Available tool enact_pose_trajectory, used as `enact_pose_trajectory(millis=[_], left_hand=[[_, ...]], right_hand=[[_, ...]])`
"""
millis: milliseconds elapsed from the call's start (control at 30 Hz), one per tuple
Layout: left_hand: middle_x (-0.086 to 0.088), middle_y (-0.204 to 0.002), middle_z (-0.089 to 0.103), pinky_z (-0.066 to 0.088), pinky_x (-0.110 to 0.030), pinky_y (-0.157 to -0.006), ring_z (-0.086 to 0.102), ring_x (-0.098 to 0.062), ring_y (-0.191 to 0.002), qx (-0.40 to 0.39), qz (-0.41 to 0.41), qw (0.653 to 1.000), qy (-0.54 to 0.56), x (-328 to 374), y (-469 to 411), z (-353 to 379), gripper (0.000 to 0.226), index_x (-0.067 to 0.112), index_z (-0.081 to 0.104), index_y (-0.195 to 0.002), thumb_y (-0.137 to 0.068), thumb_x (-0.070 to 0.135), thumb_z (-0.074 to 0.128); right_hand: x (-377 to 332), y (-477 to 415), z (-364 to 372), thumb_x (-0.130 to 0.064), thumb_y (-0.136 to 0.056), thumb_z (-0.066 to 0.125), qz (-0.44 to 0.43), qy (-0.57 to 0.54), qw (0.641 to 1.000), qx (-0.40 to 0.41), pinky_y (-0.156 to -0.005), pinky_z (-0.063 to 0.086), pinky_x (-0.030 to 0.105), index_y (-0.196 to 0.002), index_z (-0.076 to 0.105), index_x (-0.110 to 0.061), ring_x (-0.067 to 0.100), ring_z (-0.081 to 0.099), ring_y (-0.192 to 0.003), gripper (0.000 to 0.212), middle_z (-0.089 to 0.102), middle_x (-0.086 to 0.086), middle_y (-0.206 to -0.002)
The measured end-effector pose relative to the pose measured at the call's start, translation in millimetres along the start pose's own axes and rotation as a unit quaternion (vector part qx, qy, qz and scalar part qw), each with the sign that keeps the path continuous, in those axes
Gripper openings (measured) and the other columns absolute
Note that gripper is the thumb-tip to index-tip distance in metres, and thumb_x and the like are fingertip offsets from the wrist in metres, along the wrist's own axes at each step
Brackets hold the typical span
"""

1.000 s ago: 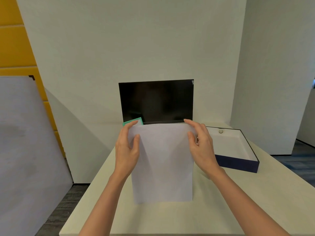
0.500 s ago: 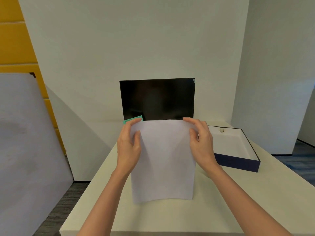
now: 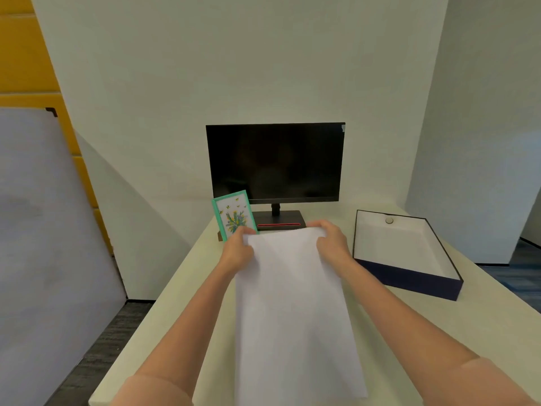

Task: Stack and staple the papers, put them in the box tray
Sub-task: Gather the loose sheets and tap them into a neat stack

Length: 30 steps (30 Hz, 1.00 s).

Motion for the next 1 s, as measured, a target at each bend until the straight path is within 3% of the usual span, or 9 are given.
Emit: enact_pose_trajectory(millis=[100, 200, 267, 367, 433, 567, 700, 867, 1000], left_hand=[[-0.014, -0.138, 0.045, 0.042, -0.031, -0.088, 0.046, -0.031, -0.122, -0.038, -0.035, 0.998, -0.022, -35.2, -15.3, 26.6, 0.049, 0.013, 0.049, -0.127, -0.086, -0.009, 0.035], [-0.008, -0.135, 0.049, 0.037, -0.034, -0.102, 0.048, -0.028, -0.12, -0.054, -0.062, 0.996, -0.043, -67.0, -30.9, 52.4, 0.051, 0.019, 0.05, -0.124, -0.082, -0.007, 0.035], [-0.003, -0.13, 0.048, 0.03, -0.034, -0.102, 0.048, -0.024, -0.119, -0.041, -0.08, 0.993, -0.072, -80.8, -36.4, 66.6, 0.052, 0.026, 0.049, -0.123, -0.083, -0.003, 0.034], [-0.001, -0.121, 0.047, 0.021, -0.03, -0.086, 0.052, -0.019, -0.108, -0.007, -0.072, 0.993, -0.095, -95.8, -36.5, 86.0, 0.054, 0.03, 0.047, -0.121, -0.081, -0.002, 0.031], [0.0, -0.116, 0.047, 0.018, -0.028, -0.083, 0.051, -0.017, -0.099, 0.017, -0.054, 0.994, -0.094, -106.0, -35.8, 96.2, 0.054, 0.031, 0.046, -0.118, -0.078, -0.002, 0.029], [0.003, -0.114, 0.045, 0.019, -0.027, -0.084, 0.046, -0.016, -0.095, 0.074, -0.019, 0.992, -0.101, -111.8, -33.2, 104.6, 0.055, 0.026, 0.042, -0.125, -0.078, -0.001, 0.032], [-0.001, -0.112, 0.058, 0.018, -0.029, -0.087, 0.051, -0.02, -0.097, 0.143, -0.067, 0.985, -0.064, -115.3, -31.8, 100.0, 0.051, 0.02, 0.031, -0.138, -0.088, 0.009, 0.038], [0.001, -0.08, 0.062, 0.023, -0.033, -0.092, 0.048, -0.021, -0.082, 0.158, -0.105, 0.978, -0.083, -119.7, -29.1, 98.1, 0.048, 0.018, 0.028, -0.138, -0.091, 0.019, 0.039], [0.004, -0.077, 0.06, 0.025, -0.034, -0.094, 0.046, -0.019, -0.08, 0.153, -0.097, 0.979, -0.096, -121.0, -27.8, 98.3, 0.048, 0.02, 0.03, -0.137, -0.09, 0.017, 0.041]], right_hand=[[38.6, -11.1, 22.4, 0.012, -0.086, 0.034, 0.064, 0.001, 0.998, -0.018, -0.056, 0.042, 0.018, -0.12, 0.059, -0.017, 0.021, 0.05, -0.097, 0.051, 0.052, 0.003, -0.116], [77.9, -24.1, 44.7, 0.011, -0.082, 0.035, 0.11, -0.012, 0.994, -0.024, -0.069, 0.05, 0.028, -0.116, 0.062, -0.017, 0.026, 0.056, -0.099, 0.052, 0.055, 0.009, -0.123], [97.0, -28.3, 59.2, 0.009, -0.081, 0.037, 0.124, 0.022, 0.992, -0.026, -0.074, 0.049, 0.03, -0.117, 0.061, -0.02, 0.026, 0.056, -0.094, 0.052, 0.053, 0.011, -0.124], [116.0, -27.7, 76.8, 0.004, -0.086, 0.039, 0.096, 0.192, 0.977, 0.008, -0.088, 0.039, 0.037, -0.122, 0.054, -0.028, 0.026, 0.056, -0.1, 0.05, 0.05, 0.006, -0.121], [124.2, -24.7, 84.8, 0.002, -0.088, 0.042, 0.061, 0.249, 0.966, 0.044, -0.088, 0.033, 0.035, -0.124, 0.051, -0.03, 0.023, 0.053, -0.105, 0.049, 0.051, 0.004, -0.116], [137.7, -25.1, 93.6, 0.004, -0.085, 0.046, 0.03, 0.272, 0.959, 0.07, -0.085, 0.031, 0.033, -0.124, 0.051, -0.029, 0.021, 0.05, -0.106, 0.051, 0.052, 0.002, -0.111], [143.6, -26.9, 94.2, 0.006, -0.085, 0.045, 0.03, 0.259, 0.963, 0.07, -0.089, 0.031, 0.034, -0.123, 0.052, -0.028, 0.021, 0.049, -0.108, 0.052, 0.052, 0.003, -0.112], [145.5, -27.3, 94.5, 0.007, -0.085, 0.047, 0.019, 0.256, 0.964, 0.074, -0.089, 0.031, 0.035, -0.122, 0.053, -0.028, 0.021, 0.049, -0.107, 0.052, 0.051, 0.004, -0.112], [146.3, -27.3, 94.3, 0.007, -0.085, 0.046, 0.022, 0.254, 0.964, 0.076, -0.091, 0.03, 0.035, -0.122, 0.054, -0.028, 0.022, 0.049, -0.108, 0.051, 0.051, 0.004, -0.112]])
Point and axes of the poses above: each hand's wrist, its own y-axis away from the middle knuckle, its own z-axis out of the palm, x = y × z, the point moved 3 cm from there along -y, towards the middle knuckle
